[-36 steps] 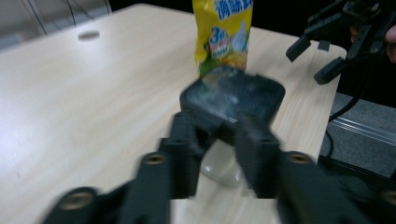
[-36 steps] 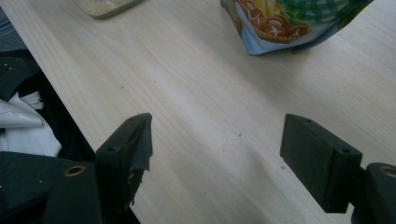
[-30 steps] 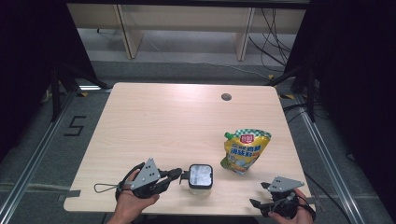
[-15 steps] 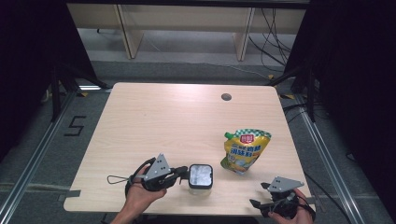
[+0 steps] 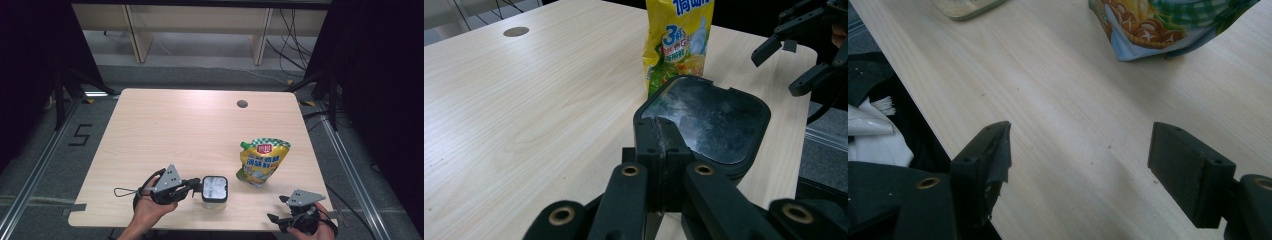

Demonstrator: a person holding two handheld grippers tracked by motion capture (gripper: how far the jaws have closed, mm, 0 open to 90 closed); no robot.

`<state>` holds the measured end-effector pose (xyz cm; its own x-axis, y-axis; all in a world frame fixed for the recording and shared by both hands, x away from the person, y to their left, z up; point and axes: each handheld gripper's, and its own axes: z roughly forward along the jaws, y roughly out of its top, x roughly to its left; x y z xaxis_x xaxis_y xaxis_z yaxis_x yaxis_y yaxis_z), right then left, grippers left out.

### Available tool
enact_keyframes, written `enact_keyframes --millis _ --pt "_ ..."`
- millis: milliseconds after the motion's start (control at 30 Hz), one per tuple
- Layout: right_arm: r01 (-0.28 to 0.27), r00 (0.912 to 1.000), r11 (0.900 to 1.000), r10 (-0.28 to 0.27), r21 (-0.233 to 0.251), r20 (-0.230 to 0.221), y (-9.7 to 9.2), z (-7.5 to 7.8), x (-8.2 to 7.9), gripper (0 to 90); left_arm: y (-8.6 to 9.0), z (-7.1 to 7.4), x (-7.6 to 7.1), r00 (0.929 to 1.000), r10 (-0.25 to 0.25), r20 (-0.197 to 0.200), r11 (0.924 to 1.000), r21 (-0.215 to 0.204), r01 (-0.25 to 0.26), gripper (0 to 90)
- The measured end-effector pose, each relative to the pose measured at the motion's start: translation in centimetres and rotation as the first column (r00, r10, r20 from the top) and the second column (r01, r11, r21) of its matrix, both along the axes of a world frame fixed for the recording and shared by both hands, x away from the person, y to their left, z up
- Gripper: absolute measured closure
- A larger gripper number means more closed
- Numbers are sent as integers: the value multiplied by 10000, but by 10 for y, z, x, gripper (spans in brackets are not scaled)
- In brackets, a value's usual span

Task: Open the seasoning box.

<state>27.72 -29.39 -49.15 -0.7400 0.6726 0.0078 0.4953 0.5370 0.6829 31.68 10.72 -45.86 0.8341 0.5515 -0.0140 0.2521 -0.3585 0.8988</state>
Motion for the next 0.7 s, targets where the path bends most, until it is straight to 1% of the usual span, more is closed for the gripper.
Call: enact_keyframes --millis 33,67,100,133,167,200,267,300,333,367,400,433,467,533,567,600,633,667,700 --pt "0 10000 10000 0 0 0 0 0 0 263 1 0 0 10000 -5 39 10000 -2 5 890" --pt "-205 9997 9998 206 -62 98 -1 1 2 263 2 -1 0 10000 24 44 10000 -40 -24 890" --pt "-138 9999 9996 135 240 104 0 2 0 297 3 -2 0 10000 -37 37 10000 -58 37 890" --pt "-138 9999 9996 135 240 104 0 2 0 297 1 -3 -1 9998 111 -178 9991 -419 -118 890" --pt "-231 9997 9991 226 364 126 1 3 0 335 2 -3 0 9999 61 -85 9992 -398 -64 890" --pt "-493 9982 9973 473 536 377 3 3 -2 360 3 -5 0 10000 -5 19 9990 -455 6 891" --pt "-570 9978 9965 547 620 374 4 4 -2 370 4 -5 0 10000 -52 81 9988 -496 56 891" --pt "-733 9958 9942 687 782 601 6 6 -2 401 4 -5 -1 10000 -16 22 9987 -513 17 891" --pt "-748 9959 9933 699 876 570 7 7 -3 425 4 -6 -1 10000 18 -68 9983 -576 -22 891" --pt "-835 9946 9921 772 936 687 8 8 -3 454 4 -6 -1 10000 -26 -53 9980 -628 23 891" --pt "-920 9935 9902 841 1053 770 10 9 -3 463 4 -7 -1 9999 56 -112 9974 -714 -64 891" --pt "-976 9920 9890 876 1116 911 12 10 -3 470 5 -7 -1 9999 54 -96 9975 -711 -60 892" --pt "-1219 9875 9840 1071 1303 1158 17 13 -4 513 5 -7 -1 9999 37 -129 9973 -734 -47 892" --pt "-1247 9871 9823 1086 1397 1179 18 14 -5 513 5 -7 -1 9999 11 -134 9973 -730 -21 892" --pt "-1325 9846 9814 1142 1387 1325 20 15 -4 536 5 -8 -1 9999 38 -134 9971 -762 -48 892" --pt "-1302 9859 9802 1121 1490 1243 23 16 -6 555 5 -7 -2 9999 23 -111 9974 -722 -31 892" --pt "-1490 9795 9774 1250 1499 1582 26 17 -3 564 5 -7 -2 9999 48 -139 9974 -715 -57 891" --pt "-1476 9793 9751 1207 1655 1625 28 18 -3 595 5 -7 -1 9999 33 -154 9975 -705 -44 892" --pt "-1576 9760 9719 1264 1749 1772 30 19 -2 614 5 -7 -1 9999 7 -155 9973 -728 -18 891"
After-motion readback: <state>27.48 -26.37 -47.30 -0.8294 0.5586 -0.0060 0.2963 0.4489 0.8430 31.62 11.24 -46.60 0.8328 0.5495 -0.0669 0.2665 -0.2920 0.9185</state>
